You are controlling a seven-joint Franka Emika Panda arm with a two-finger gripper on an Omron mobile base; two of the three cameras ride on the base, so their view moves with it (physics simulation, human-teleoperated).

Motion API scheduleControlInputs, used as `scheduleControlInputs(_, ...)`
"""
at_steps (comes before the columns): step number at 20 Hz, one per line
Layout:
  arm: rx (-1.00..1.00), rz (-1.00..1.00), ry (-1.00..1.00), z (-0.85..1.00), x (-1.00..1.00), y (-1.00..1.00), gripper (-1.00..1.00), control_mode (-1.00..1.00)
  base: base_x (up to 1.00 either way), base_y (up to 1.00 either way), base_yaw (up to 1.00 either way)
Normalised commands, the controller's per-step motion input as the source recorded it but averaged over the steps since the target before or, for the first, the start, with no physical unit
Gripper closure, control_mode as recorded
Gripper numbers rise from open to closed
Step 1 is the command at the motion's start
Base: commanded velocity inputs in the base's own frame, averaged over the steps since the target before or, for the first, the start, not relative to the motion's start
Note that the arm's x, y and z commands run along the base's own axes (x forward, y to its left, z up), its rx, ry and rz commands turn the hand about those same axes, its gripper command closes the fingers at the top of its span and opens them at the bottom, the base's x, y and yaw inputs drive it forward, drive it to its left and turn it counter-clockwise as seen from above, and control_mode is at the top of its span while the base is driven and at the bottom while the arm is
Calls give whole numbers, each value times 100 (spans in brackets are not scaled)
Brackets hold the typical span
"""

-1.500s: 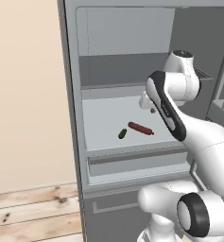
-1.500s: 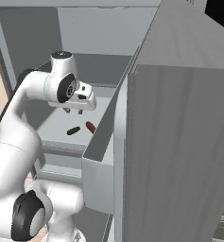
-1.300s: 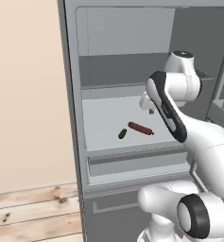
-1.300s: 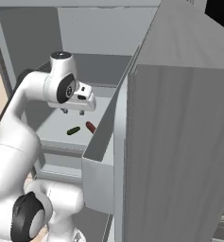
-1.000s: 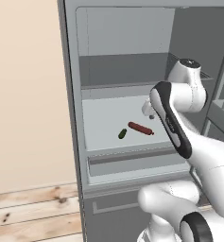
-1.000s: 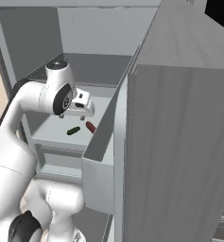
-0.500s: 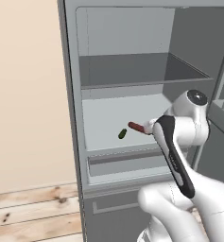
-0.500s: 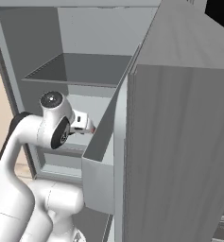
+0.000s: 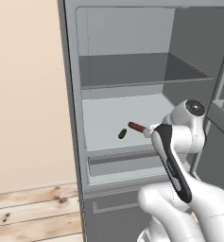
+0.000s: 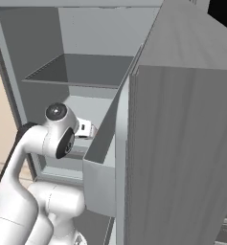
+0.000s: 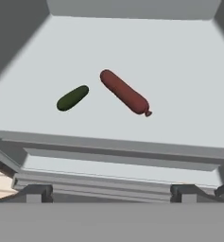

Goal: Move the sausage and pickle from the second highest shelf to the top shelf to make space. Then, place the pitcher from the counter on the cleared second highest shelf.

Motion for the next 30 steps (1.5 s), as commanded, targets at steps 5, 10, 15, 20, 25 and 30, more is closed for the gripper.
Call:
scheduleControlInputs(5, 0, 0, 0, -6, 23, -7, -100, -100, 0, 0, 0)
scheduleControlInputs(10, 0, 0, 0, -16, 38, -4, -100, -100, 0, 0, 0)
scheduleControlInputs(15, 0, 3, 0, -15, 45, -10, -100, -100, 0, 0, 0)
scheduleControlInputs(20, 0, 5, 0, -13, 42, -11, -100, -100, 0, 0, 0)
scheduleControlInputs(25, 0, 6, 1, -13, 34, -8, -100, -100, 0, 0, 0)
scheduleControlInputs(30, 0, 7, 0, -15, 28, 0, -100, -100, 0, 0, 0)
